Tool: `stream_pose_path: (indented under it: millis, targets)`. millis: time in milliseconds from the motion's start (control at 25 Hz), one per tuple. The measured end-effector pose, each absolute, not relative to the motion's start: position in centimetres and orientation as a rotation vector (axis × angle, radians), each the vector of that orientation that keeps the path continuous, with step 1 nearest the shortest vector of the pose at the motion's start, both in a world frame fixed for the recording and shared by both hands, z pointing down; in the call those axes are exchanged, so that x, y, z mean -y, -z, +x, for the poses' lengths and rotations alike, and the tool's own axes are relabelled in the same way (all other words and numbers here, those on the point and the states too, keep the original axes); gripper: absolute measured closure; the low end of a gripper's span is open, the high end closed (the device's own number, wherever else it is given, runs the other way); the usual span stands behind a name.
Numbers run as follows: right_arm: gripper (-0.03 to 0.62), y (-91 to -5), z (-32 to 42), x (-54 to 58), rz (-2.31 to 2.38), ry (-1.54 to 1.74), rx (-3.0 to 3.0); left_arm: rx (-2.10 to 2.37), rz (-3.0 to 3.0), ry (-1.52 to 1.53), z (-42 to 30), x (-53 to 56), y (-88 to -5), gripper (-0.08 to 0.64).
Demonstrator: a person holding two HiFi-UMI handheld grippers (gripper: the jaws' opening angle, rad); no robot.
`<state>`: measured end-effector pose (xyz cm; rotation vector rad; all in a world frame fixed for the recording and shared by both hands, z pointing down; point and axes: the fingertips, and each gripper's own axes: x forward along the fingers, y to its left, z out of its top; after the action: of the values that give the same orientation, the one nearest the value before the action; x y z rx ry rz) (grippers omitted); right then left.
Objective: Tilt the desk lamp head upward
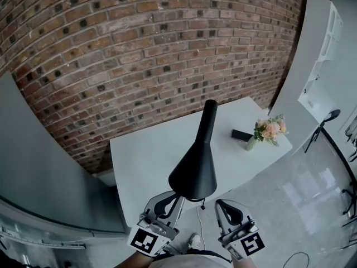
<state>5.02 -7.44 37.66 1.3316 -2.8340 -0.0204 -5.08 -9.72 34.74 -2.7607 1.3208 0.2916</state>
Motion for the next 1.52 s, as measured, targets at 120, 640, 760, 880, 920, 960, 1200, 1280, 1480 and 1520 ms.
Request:
stream_pose_path:
  millis: [120, 640, 760, 880, 920, 960, 1200, 1280, 1480, 1520]
  targets:
    - [0.578, -37.6, 5.0, 7.2, 1.349, 0.021, 2.821, -1.304, -2.777, -0.293, -5.1, 9.6, -34.7, 0.552]
    - [0.578, -38.1, 4.2, 4.9, 1.378, 0.005, 2.77, -1.269, -2.773, -0.367, -6.4, 7.9, -33.4, 0.552]
    - [0.578, -38.5, 3.7, 4.5, 1.376, -0.005, 2.765, -1.281, -2.773, -0.361, -7.2, 7.7, -33.8, 0.552]
    - [0.578, -38.8, 3.0, 4.1, 1.367, -0.012, 2.765, -1.292, -2.774, -0.348, -7.8, 7.3, -34.5, 0.552]
    - [0.578, -39.0, 2.7, 4.0, 1.363, -0.016, 2.764, -1.294, -2.784, -0.338, -7.9, 7.1, -34.8, 0.552]
    - [0.578, -39.0, 2.4, 3.9, 1.36, -0.021, 2.764, -1.296, -2.794, -0.331, -8.1, 7.0, -35.1, 0.554]
    - [0.578, -39.2, 1.3, 3.9, 1.322, -0.022, 2.778, -1.304, -2.814, -0.327, -8.4, 6.5, -36.0, 0.552]
    - [0.578, -39.1, 1.0, 3.9, 1.296, -0.013, 2.79, -1.312, -2.808, -0.324, -8.4, 6.4, -36.1, 0.552]
    - [0.578, -38.4, 0.0, 4.4, 1.23, 0.029, 2.823, -1.342, -2.768, -0.323, -9.2, 6.3, -35.4, 0.552]
    - [0.578, -38.3, -0.2, 4.5, 1.218, 0.036, 2.83, -1.35, -2.76, -0.322, -9.4, 6.3, -35.3, 0.552]
